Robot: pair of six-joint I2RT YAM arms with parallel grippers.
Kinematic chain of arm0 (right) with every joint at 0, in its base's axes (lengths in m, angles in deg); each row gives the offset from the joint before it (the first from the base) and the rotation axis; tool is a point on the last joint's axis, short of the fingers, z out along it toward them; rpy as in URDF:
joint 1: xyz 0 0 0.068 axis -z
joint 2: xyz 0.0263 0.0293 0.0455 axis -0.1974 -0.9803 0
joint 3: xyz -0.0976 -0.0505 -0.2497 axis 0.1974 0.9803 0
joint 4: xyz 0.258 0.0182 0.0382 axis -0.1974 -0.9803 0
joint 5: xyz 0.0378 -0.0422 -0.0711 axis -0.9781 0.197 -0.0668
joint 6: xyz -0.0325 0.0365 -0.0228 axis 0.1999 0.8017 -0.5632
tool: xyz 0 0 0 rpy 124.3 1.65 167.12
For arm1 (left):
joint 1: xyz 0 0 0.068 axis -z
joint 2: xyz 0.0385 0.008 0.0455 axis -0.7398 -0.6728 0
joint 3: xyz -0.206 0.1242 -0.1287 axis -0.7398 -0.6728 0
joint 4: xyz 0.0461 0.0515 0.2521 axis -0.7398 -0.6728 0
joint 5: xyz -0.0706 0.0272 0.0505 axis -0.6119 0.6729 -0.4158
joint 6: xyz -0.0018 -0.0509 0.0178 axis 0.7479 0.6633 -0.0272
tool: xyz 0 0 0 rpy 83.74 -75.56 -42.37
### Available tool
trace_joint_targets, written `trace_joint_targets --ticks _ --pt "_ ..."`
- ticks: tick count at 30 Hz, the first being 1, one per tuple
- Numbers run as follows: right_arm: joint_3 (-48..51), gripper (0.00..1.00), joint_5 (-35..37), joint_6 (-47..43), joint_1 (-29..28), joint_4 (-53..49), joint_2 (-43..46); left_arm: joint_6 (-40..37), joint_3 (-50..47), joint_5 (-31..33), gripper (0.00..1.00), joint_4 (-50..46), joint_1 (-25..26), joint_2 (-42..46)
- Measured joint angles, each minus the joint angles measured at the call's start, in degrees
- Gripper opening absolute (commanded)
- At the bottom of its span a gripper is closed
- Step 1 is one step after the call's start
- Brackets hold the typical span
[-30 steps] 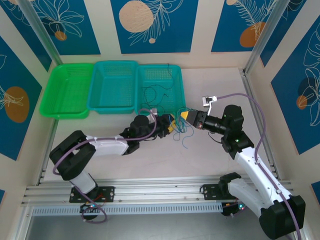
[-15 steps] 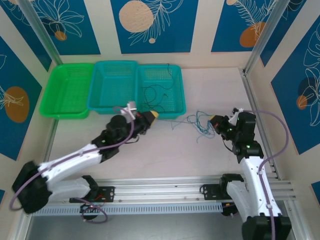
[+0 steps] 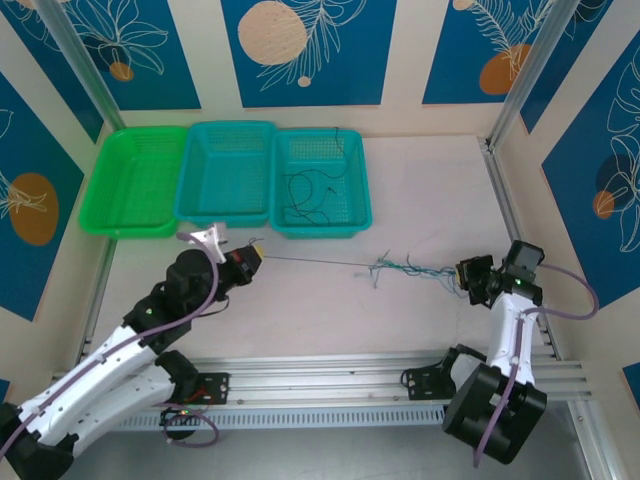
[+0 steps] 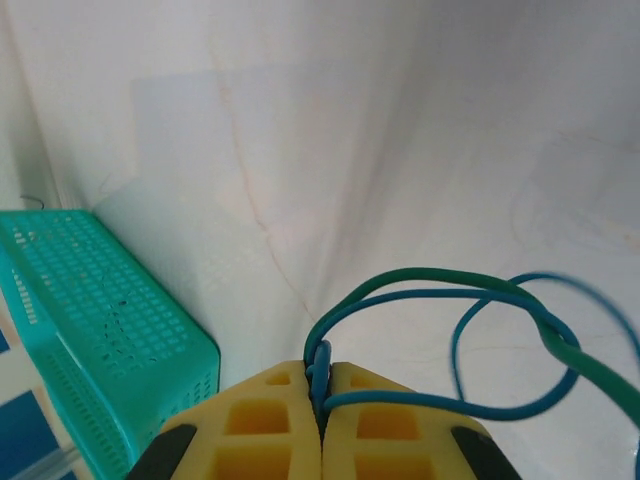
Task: Untangle the cables
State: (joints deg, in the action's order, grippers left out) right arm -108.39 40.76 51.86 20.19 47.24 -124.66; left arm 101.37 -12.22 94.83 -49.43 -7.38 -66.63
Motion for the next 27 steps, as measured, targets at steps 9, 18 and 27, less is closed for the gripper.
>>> trace_joint_targets --ticks 9,18,27 --pt "-1.3 0.0 10.4 1.2 7.7 3.5 -3.1 -11.8 7.4 19.0 0.0 -12.4 -2.0 8.2" --pt "-2.4 0.0 12.0 -1.9 -1.0 7.4 -4.4 -21.0 7.6 17.5 0.0 -13.7 -2.1 8.0" --pt "-2.2 0.0 13.4 -3.3 -20.9 7.5 -4.0 -25.4 6.5 -5.2 0.0 -6.5 -2.0 -1.8"
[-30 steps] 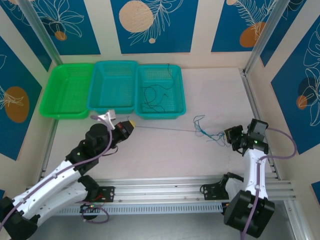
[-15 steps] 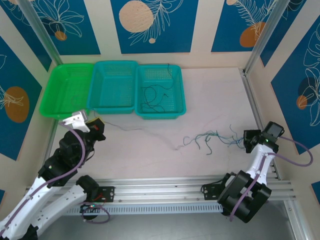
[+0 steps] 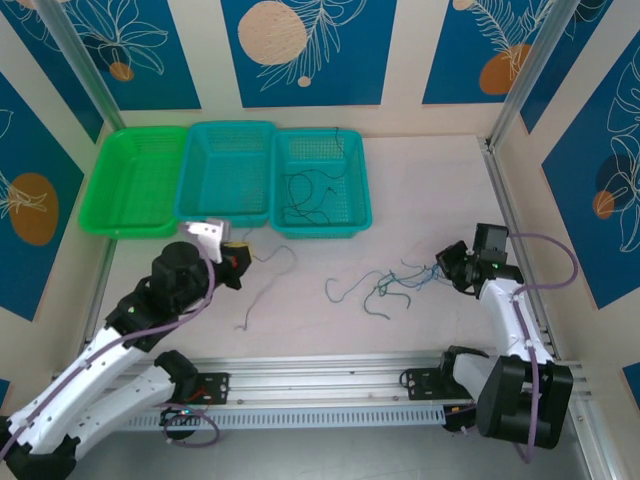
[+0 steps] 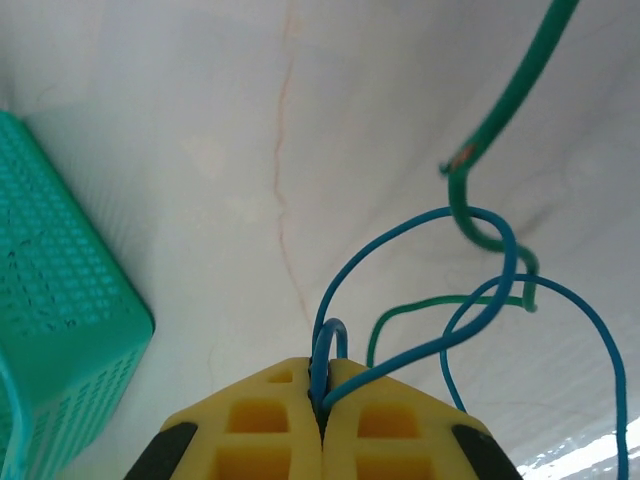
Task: Untangle the cables
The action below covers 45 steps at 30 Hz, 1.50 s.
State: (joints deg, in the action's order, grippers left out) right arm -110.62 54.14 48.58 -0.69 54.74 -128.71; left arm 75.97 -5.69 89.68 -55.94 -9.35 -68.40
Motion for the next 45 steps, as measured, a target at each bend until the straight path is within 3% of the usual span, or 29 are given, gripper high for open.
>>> trace_joint_targets --ticks 4,10,20,26,33,38,45 --pt "0.2 0.0 0.6 0.6 -1.6 -0.3 3.2 -0.1 5.7 -5.5 0.0 1.2 0.0 -4.3" --pt "0.2 0.0 1.3 0.9 -2.1 -1.4 4.9 -5.6 30.6 -9.7 0.0 8.3 0.0 -15.0" --pt "0.5 0.0 1.3 2.0 -2.9 -2.6 7.5 -19.0 61.9 -11.0 0.0 14.6 0.0 -37.1" --pt "0.5 0.0 1.3 1.9 -2.9 -3.6 8.9 -29.0 78.9 -6.3 0.0 12.3 -0.3 -52.9" --pt "0.3 0.0 1.3 0.6 -2.9 -5.3 10.0 -36.1 87.6 -1.6 0.0 8.3 -2.8 -67.2" --pt "-0.7 0.0 1.3 -0.7 -2.9 -6.8 10.0 -36.5 95.5 -0.6 0.0 3.1 -6.4 -77.4" --pt "-0.8 0.0 1.0 -0.7 -2.9 -7.3 11.1 -36.0 96.7 3.8 0.0 -3.4 -9.0 -86.1"
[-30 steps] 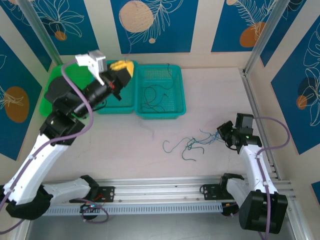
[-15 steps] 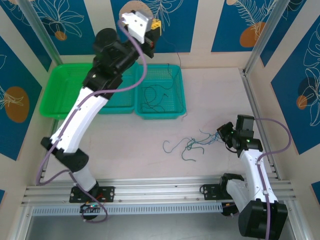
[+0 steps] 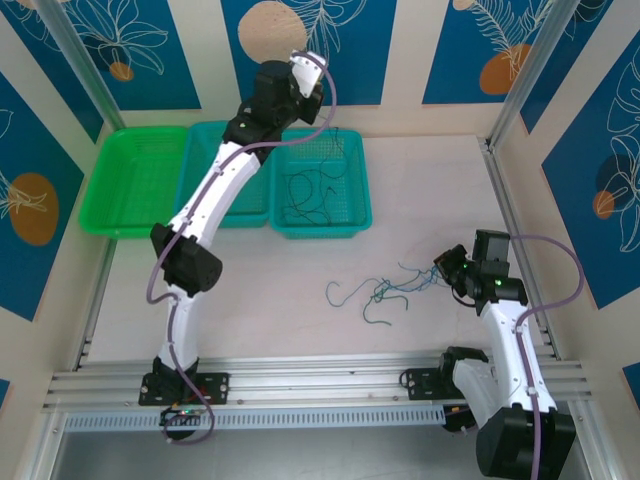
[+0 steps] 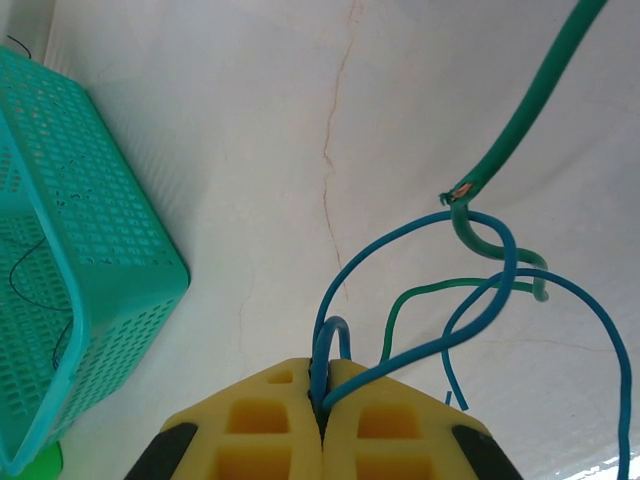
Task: Untangle the cables
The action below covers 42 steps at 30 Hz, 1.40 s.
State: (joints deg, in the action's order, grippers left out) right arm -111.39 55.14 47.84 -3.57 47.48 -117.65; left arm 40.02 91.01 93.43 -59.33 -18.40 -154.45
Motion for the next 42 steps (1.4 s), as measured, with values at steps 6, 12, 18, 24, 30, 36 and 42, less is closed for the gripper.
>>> trace_joint_targets --ticks 6,12,18,24,30,36,42 --pt "0.0 0.0 0.0 -0.2 0.0 -0.5 0.4 0.9 -4.2 0.4 0.6 -6.8 -0.3 -2.9" --pt "-0.1 0.0 -0.2 -0.2 0.0 -1.1 1.3 5.4 -1.3 -1.3 0.86 -19.9 -0.5 -3.8" --pt "-1.4 0.01 -1.1 -0.2 0.0 -2.0 1.5 8.0 -3.8 -5.1 1.0 -24.5 -0.7 -0.4" --pt "-2.1 0.02 -2.7 -0.1 0.0 -2.0 1.5 11.0 7.6 -8.6 1.0 -34.6 -0.8 0.7" --pt "-2.1 0.04 -5.0 0.0 0.0 -1.4 1.5 15.3 22.0 -11.0 0.88 -44.3 -1.9 -7.9" --pt "-2.3 0.04 -8.0 -1.0 -0.4 -1.0 0.5 17.6 21.9 -12.2 0.95 -49.1 -0.6 -17.6" --pt "-3.3 0.03 -10.3 -3.1 -0.9 -1.5 0.4 18.3 22.2 -13.1 0.98 -50.5 0.6 -16.2"
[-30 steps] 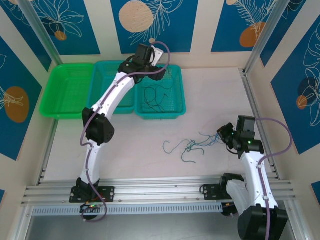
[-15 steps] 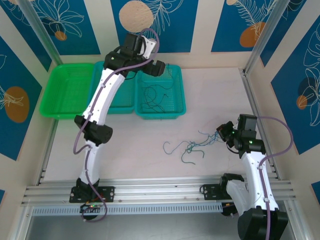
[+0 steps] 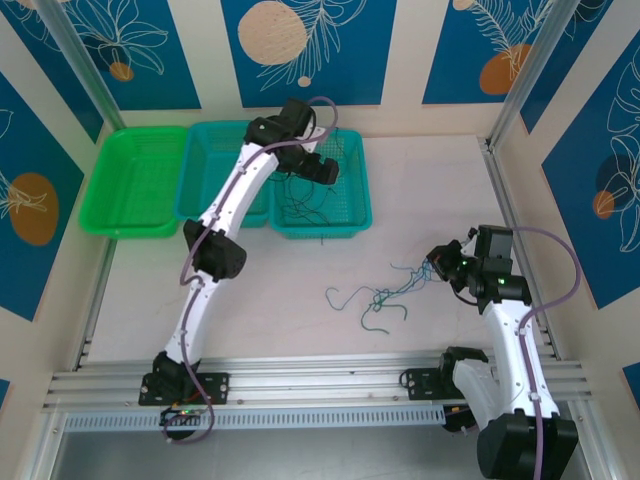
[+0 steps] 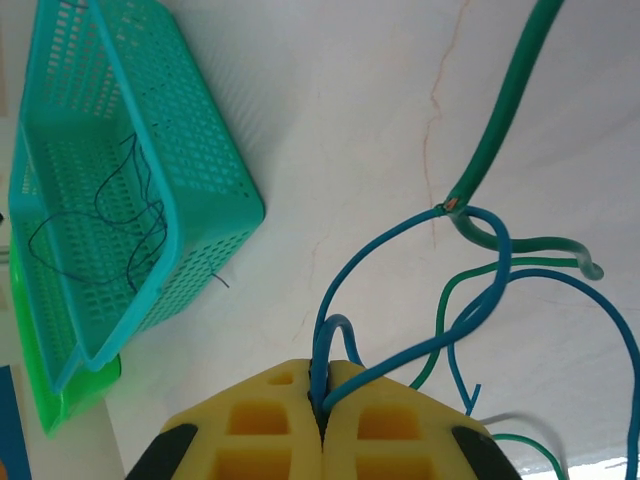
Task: Untangle the cables
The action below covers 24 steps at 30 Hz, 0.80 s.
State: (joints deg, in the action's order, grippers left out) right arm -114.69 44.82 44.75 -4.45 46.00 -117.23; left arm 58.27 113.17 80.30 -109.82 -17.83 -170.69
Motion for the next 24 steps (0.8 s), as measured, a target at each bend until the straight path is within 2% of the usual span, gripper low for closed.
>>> trace_joint_targets --ticks 5,9,12,15,17,20,24 --pt "0.0 0.03 -3.7 -2.1 -2.8 1.6 0.0 -0.2 0.1 -2.5 0.99 -0.1 2.1 9.1" --pt "-0.7 0.02 -4.7 -3.2 -6.6 1.7 -0.2 -1.7 -1.3 -4.2 0.99 -0.2 8.0 20.4" --pt "-0.9 0.03 -4.7 -3.7 -9.0 2.1 -0.5 -3.3 -7.8 -5.8 0.99 0.2 13.0 31.5" --pt "-0.9 0.03 -4.4 -3.6 -9.8 2.4 -1.5 -4.8 -25.2 -7.3 0.99 5.0 15.7 46.7" --pt "-0.9 0.03 -4.1 -3.6 -9.8 2.9 -2.2 -5.0 -43.7 -8.3 0.99 12.5 15.8 59.6" --pt "-0.9 0.03 -4.0 -3.5 -9.9 3.5 -3.2 -5.0 -66.4 -8.9 0.98 21.3 15.8 74.8" --pt "-2.2 0.03 -4.0 -2.9 -9.9 3.9 -4.5 -5.0 -88.8 -10.7 0.97 33.6 16.2 87.0"
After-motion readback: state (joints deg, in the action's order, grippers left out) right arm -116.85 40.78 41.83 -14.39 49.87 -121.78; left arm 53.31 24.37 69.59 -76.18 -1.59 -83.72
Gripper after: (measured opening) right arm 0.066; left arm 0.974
